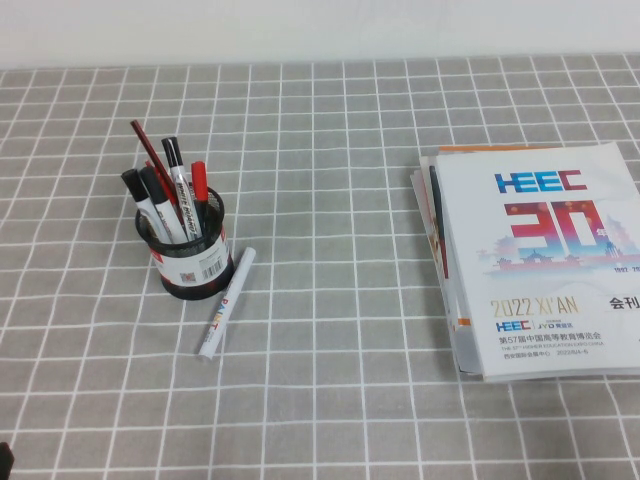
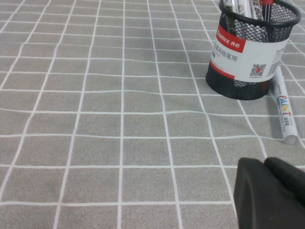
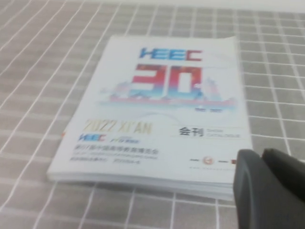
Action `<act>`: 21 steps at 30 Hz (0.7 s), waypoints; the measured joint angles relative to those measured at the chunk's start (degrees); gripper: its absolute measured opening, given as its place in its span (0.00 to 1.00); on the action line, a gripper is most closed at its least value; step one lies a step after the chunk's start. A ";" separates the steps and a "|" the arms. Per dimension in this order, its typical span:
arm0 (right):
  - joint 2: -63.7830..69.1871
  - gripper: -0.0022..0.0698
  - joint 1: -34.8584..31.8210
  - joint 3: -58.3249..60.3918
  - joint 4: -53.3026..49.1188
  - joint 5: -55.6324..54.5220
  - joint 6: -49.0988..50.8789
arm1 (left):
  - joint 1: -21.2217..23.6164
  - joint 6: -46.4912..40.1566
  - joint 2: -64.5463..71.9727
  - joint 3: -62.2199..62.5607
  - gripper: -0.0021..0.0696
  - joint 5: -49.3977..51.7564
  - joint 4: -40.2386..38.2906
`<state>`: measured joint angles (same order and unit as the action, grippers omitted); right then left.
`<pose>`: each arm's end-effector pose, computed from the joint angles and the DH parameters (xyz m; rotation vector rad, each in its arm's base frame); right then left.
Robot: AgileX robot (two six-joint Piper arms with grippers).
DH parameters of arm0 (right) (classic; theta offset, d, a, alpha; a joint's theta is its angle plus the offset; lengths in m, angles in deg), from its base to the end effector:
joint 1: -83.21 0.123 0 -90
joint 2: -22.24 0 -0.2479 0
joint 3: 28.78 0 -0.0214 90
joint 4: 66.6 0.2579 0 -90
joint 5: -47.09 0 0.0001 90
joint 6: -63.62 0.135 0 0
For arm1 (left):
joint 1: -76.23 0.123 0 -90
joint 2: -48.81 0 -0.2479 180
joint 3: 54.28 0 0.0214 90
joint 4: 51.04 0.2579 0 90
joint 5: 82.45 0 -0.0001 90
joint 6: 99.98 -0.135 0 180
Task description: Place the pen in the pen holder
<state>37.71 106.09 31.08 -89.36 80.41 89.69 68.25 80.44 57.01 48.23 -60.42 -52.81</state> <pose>0.1324 0.0247 0.2375 -0.1127 1.8526 0.1607 0.1372 -0.0208 0.1579 0.1051 1.8790 -0.1312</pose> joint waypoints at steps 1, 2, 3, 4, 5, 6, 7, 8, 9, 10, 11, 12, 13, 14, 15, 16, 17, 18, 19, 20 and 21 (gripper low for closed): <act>-1.83 0.01 -1.96 1.90 0.78 -1.49 0.00 | 0.00 0.00 0.00 0.00 0.02 0.00 0.00; -3.56 0.01 -4.02 3.77 1.38 -3.01 -0.05 | 0.00 0.00 0.00 0.00 0.02 0.00 0.00; -4.86 0.01 -5.69 5.59 1.55 -4.78 -0.14 | 0.00 0.00 0.00 0.00 0.02 0.00 0.00; -6.07 0.01 -7.75 7.36 1.78 -6.67 -0.14 | 0.00 0.00 0.00 0.00 0.02 0.00 0.00; -6.74 0.01 -9.71 9.09 1.78 -8.82 -0.14 | 0.00 0.00 0.00 0.00 0.02 0.00 0.00; -6.86 0.01 -11.52 10.48 1.86 -10.66 -0.14 | 0.00 0.00 0.00 0.00 0.02 0.00 0.00; -7.00 0.01 -13.18 12.12 1.76 -12.93 -0.18 | 0.00 0.00 0.00 0.00 0.02 0.00 0.00; -7.00 0.01 -14.68 13.69 1.75 -15.05 -0.18 | 0.00 0.00 0.00 0.00 0.02 0.00 0.00; -7.00 0.01 -15.75 14.88 1.59 -16.77 -0.18 | 0.00 0.00 0.00 0.00 0.02 0.00 0.00; -7.00 0.01 -16.96 16.19 1.46 -18.86 -0.18 | 0.00 0.00 0.00 0.00 0.02 0.00 0.00; -7.00 0.01 -17.94 17.10 1.82 -20.52 -0.62 | 0.00 0.00 0.00 0.00 0.02 0.00 0.00; -7.00 0.01 -18.59 17.49 3.12 -21.71 -1.75 | 0.00 0.00 0.00 0.00 0.02 0.00 0.00; -7.00 0.01 -19.13 17.50 6.10 -22.28 -5.05 | 0.00 0.00 0.00 0.00 0.02 0.00 0.00; -7.00 0.01 -19.41 17.59 10.42 -22.56 -10.31 | 0.00 0.00 0.00 0.00 0.02 0.00 0.00; -7.00 0.01 -19.66 17.63 14.75 -22.56 -15.40 | 0.00 0.00 0.00 0.00 0.02 0.00 0.00; -7.00 0.01 -19.85 17.73 20.81 -22.56 -22.40 | 0.00 0.00 0.00 0.00 0.02 0.00 0.00; -7.00 0.01 -20.12 17.73 26.55 -22.56 -29.18 | 0.00 0.00 0.00 0.00 0.02 0.00 0.00; -7.00 0.01 -20.23 17.73 30.86 -22.44 -34.50 | 0.00 0.00 0.00 0.00 0.02 0.00 0.00; -7.00 0.01 -20.48 17.73 33.35 -22.36 -37.60 | 0.00 0.00 0.00 0.00 0.02 0.00 0.00; -7.00 0.01 -20.60 17.73 34.07 -22.36 -38.61 | 0.00 0.00 0.00 0.00 0.02 0.00 0.00; -7.00 0.01 -20.60 17.73 33.66 -22.11 -38.23 | 0.00 0.00 0.00 0.00 0.02 0.00 0.00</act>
<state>30.71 85.49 48.81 -55.70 58.30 51.46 68.25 80.44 57.01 48.23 -60.42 -52.81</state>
